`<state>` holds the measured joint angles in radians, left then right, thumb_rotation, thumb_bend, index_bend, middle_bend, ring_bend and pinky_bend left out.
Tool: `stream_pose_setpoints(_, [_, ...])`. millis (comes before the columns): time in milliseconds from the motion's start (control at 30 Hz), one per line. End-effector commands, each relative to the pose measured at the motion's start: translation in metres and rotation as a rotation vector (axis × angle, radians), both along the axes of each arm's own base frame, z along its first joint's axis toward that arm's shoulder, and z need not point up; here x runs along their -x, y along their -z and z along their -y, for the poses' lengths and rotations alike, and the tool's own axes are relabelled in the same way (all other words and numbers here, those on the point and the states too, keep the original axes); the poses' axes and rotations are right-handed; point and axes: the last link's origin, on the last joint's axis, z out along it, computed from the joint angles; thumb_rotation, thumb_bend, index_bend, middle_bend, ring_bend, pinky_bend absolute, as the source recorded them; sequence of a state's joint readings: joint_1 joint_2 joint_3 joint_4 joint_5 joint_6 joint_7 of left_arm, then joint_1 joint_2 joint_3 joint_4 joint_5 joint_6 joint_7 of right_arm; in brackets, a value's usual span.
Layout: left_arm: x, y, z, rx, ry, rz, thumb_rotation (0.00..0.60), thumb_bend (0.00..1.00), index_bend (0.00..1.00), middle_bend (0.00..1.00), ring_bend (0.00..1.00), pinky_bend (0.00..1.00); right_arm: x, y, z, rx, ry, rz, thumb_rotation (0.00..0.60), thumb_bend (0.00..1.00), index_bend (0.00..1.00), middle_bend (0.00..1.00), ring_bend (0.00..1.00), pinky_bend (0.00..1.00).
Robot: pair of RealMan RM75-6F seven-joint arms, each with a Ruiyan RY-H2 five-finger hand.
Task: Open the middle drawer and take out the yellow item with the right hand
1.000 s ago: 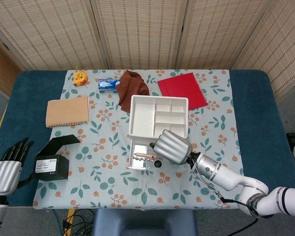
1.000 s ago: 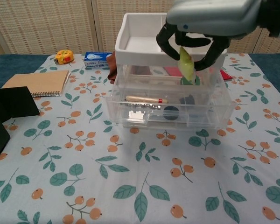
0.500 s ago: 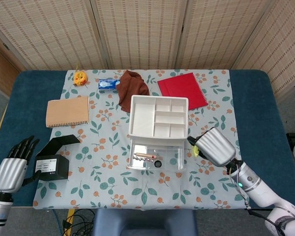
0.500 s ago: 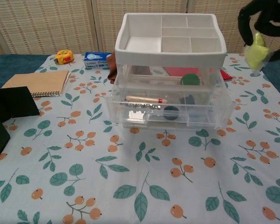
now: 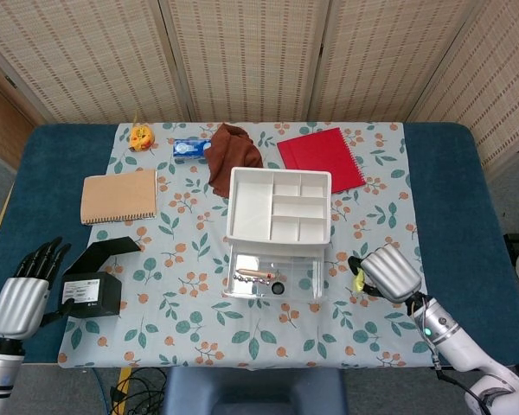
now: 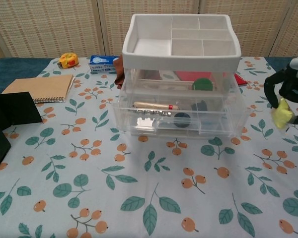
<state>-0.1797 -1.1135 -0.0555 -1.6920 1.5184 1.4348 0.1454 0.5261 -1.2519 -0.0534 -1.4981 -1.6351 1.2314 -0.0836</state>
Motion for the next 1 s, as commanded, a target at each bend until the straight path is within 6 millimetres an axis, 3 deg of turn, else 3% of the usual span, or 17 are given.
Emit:
stream_pose_setpoints(33, [0.0,0.0,0.0,-0.001,0.0,0.0,0.6,0.22,0.03,0.03,0.05,0.13,0.003,0.015,-0.004,-0.047,-0.005,-0.016,0.6,0.5,0.62,0.89,1.0,1.0])
stream_pose_setpoints(233, [0.0,-0.001,0.001,-0.003,-0.001,0.001,0.6,0.22,0.03,0.03,0.05,0.13,0.005,0.02,-0.008,-0.062,-0.003,-0.017,0.6,0.43,0.28,0.87,1.0,1.0])
stream_pose_setpoints(333, [0.001,0.0,0.001,0.001,-0.003,0.0,0.6,0.22,0.03,0.03,0.05,0.13,0.005,0.016,-0.011,-0.045,0.002,-0.007,0.6,0.36,0.18,0.87,1.0,1.0])
stream_pose_setpoints(533, [0.001,0.0,-0.001,0.0,0.001,0.003,0.6,0.22,0.03,0.03,0.05,0.13,0.005,-0.005,-0.02,0.043,-0.002,0.022,0.6,0.3,0.14,0.84,0.99,1.0])
stream_pose_setpoints(600, [0.001,0.0,-0.001,-0.002,0.002,0.006,0.6,0.22,0.03,0.03,0.05,0.13,0.006,-0.018,-0.024,0.101,0.005,0.046,0.6,0.3,0.14,0.81,0.95,1.0])
stream_pose_setpoints(700, [0.001,0.0,-0.001,-0.004,0.003,0.007,0.6,0.22,0.03,0.03,0.05,0.13,0.012,-0.04,-0.032,0.198,0.047,0.076,0.6,0.31,0.14,0.73,0.82,1.0])
stream_pose_setpoints(767, [0.001,0.0,0.0,-0.003,0.004,0.007,0.6,0.22,0.03,0.03,0.05,0.13,0.019,-0.053,-0.04,0.248,0.091,0.087,0.6,0.33,0.14,0.59,0.63,0.87])
stream_pose_setpoints(900, [0.0,0.002,0.0,0.0,0.005,0.012,0.6,0.22,0.03,0.03,0.05,0.13,0.034,-0.076,-0.059,0.323,0.207,0.075,0.6,0.33,0.14,0.33,0.25,0.4])
stream_pose_setpoints(933, [-0.001,0.003,0.0,0.0,0.006,0.013,0.6,0.22,0.03,0.03,0.05,0.13,0.037,-0.081,-0.064,0.336,0.232,0.075,0.6,0.33,0.14,0.28,0.18,0.32])
stream_pose_setpoints(1000, [-0.001,0.003,0.0,0.001,0.008,0.014,0.6,0.22,0.03,0.03,0.05,0.13,0.043,-0.088,-0.071,0.363,0.278,0.08,0.6,0.33,0.14,0.25,0.14,0.27])
